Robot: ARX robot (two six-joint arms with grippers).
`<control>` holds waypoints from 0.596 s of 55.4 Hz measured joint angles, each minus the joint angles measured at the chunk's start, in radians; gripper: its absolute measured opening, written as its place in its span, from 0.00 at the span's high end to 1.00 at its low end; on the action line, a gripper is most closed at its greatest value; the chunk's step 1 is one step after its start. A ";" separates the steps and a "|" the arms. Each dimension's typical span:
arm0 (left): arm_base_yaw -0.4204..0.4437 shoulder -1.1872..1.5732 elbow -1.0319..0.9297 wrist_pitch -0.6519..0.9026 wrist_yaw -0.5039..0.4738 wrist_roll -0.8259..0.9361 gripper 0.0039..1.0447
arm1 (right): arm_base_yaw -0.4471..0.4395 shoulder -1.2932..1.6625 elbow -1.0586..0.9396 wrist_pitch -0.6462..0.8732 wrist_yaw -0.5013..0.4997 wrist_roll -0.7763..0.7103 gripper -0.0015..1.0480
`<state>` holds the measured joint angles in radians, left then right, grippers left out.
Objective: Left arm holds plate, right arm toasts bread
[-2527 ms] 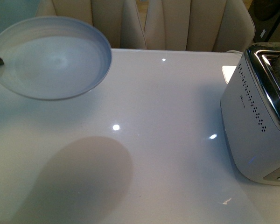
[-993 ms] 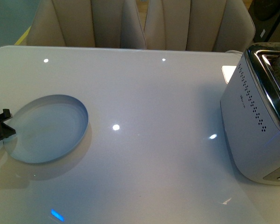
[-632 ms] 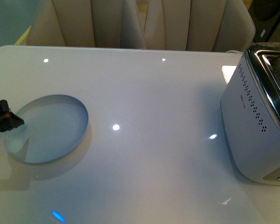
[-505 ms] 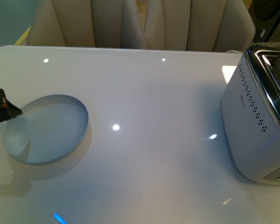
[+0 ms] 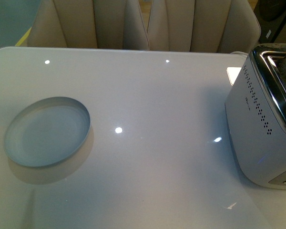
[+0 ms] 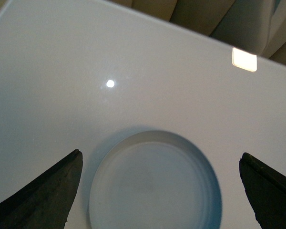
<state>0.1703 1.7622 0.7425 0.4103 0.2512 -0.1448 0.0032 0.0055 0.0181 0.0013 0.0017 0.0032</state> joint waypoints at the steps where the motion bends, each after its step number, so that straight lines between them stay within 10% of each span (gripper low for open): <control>1: -0.007 -0.022 -0.006 0.000 -0.005 -0.005 0.06 | 0.000 0.000 0.000 0.000 0.000 0.000 0.09; 29: -0.138 -0.304 -0.078 -0.134 -0.044 -0.039 0.06 | 0.000 0.000 0.000 0.000 0.000 0.000 0.09; 33: -0.158 -0.291 -0.168 0.134 -0.180 0.026 0.16 | 0.000 0.000 0.000 0.000 0.000 0.000 0.09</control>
<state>0.0124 1.4712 0.5747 0.5438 0.0711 -0.1192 0.0032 0.0055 0.0181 0.0013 0.0017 0.0032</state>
